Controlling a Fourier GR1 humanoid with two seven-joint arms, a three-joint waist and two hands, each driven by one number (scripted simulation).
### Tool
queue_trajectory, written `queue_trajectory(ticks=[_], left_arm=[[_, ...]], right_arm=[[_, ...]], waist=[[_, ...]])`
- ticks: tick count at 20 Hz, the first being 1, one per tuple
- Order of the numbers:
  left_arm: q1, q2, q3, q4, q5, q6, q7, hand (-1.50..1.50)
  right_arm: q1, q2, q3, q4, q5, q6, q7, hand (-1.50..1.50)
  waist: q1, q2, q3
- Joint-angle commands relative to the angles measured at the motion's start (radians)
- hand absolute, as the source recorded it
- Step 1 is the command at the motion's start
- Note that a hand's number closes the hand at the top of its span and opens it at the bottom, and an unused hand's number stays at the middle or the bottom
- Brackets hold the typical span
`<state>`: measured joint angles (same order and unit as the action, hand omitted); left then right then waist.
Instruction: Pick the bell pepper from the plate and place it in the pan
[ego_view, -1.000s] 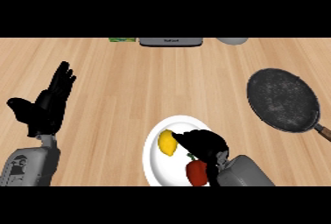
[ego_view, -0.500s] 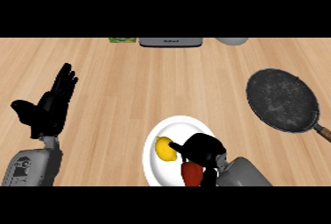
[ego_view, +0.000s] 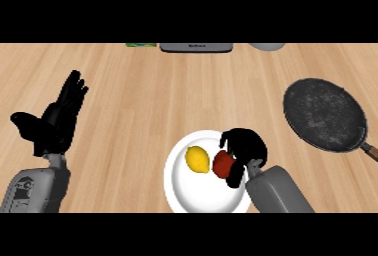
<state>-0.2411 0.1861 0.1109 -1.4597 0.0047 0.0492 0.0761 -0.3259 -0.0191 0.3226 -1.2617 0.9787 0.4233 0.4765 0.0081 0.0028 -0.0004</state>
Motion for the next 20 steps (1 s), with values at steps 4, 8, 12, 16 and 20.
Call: queue_trajectory(ticks=[4, 8, 12, 16, 20], left_arm=[[-0.025, -0.018, -0.019, 0.022, -0.009, 0.002, -0.002, 0.00], [-0.027, -0.050, -0.045, 0.005, -0.023, 0.026, 0.017, 0.00], [-0.002, -0.019, -0.029, 0.003, -0.018, -0.001, -0.010, 0.00], [-0.008, -0.040, -0.038, -0.009, -0.037, 0.034, 0.012, 0.00], [-0.017, -0.005, 0.008, 0.027, -0.008, 0.009, -0.008, 0.00]], right_arm=[[-0.185, 0.019, 0.018, 0.001, 0.043, -0.337, 0.451, 1.50], [-0.282, 0.019, 0.113, 0.022, 0.179, -0.499, 0.592, 1.50], [-0.365, 0.019, 0.204, 0.020, 0.211, -0.601, 0.761, 1.50], [-0.433, 0.019, 0.083, 0.024, 0.297, -0.591, 0.743, 1.50], [-0.434, 0.019, -0.008, -0.022, 0.289, -0.692, 0.705, 1.50]], waist=[[0.034, 0.000, 0.000], [0.032, -0.002, 0.000], [0.030, -0.002, 0.000], [0.005, -0.004, 0.000], [-0.001, -0.002, 0.000]])
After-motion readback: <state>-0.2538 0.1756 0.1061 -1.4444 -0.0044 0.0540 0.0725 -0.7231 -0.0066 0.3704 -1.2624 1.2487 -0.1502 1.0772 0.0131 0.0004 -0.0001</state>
